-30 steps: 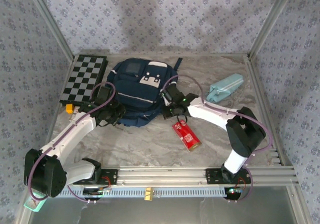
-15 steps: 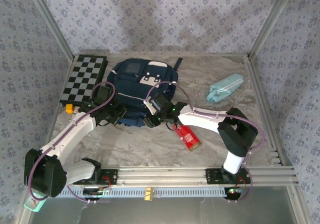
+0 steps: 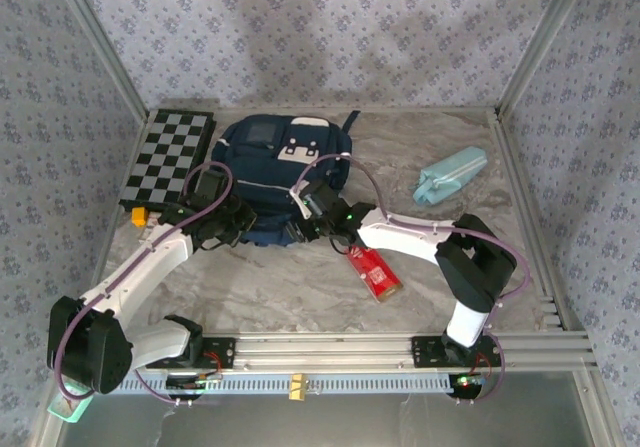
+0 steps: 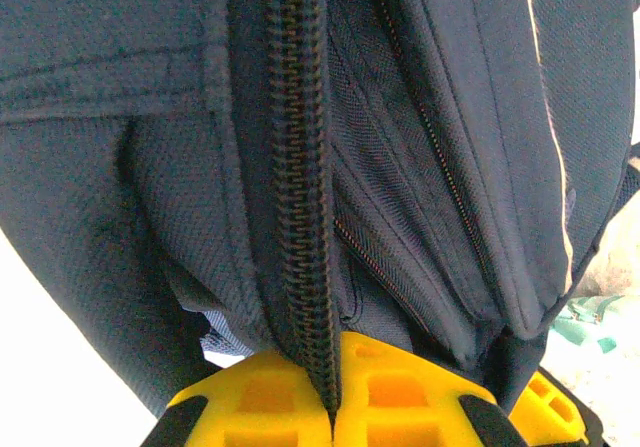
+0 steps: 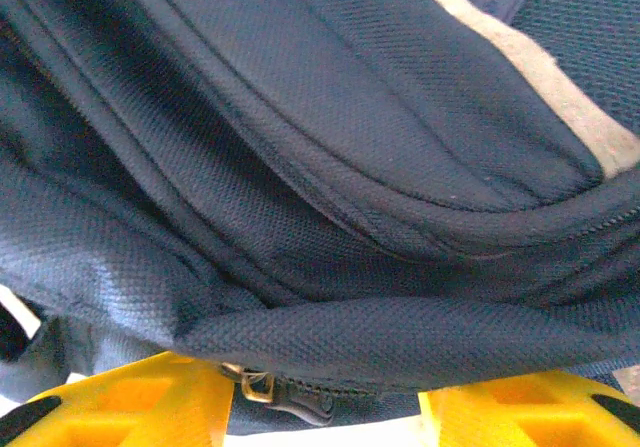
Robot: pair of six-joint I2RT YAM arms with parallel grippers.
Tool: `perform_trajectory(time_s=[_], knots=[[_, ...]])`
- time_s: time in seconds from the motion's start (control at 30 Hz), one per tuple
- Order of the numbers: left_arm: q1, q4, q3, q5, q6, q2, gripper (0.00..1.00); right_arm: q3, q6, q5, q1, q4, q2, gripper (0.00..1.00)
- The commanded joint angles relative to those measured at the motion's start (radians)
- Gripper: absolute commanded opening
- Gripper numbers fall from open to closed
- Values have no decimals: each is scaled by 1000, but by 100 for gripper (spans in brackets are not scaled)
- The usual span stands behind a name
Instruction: Pack the student bag
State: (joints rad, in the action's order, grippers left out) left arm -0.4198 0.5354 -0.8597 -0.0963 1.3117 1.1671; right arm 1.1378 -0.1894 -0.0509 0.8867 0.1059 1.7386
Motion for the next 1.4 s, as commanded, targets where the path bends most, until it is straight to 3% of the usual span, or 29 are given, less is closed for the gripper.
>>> perform_trajectory(time_s=[0.0,0.37,0.63,0.9,1.03,1.37], knots=[[-16,-49,-59,-26,9,-4,0,46,-31,-60,-16,-33,28,44],[-25,-39,-79,-9,2,5,0,-1,-63,-66,-30,13,18,14],[-7,0,-80,9,-22,-16,0,-93,-97,-90,-94,37,-63,0],[46,44,-67,9,-65,-59,0,-148,-99,-66,-196,55,-110,0],[91,64,-53,-10,-87,-74,0,-137,-52,-141,-181,114,-105,0],[154,100,-79,-63,-174,-71,0,-140,-78,-35,-258,104,-114,0]])
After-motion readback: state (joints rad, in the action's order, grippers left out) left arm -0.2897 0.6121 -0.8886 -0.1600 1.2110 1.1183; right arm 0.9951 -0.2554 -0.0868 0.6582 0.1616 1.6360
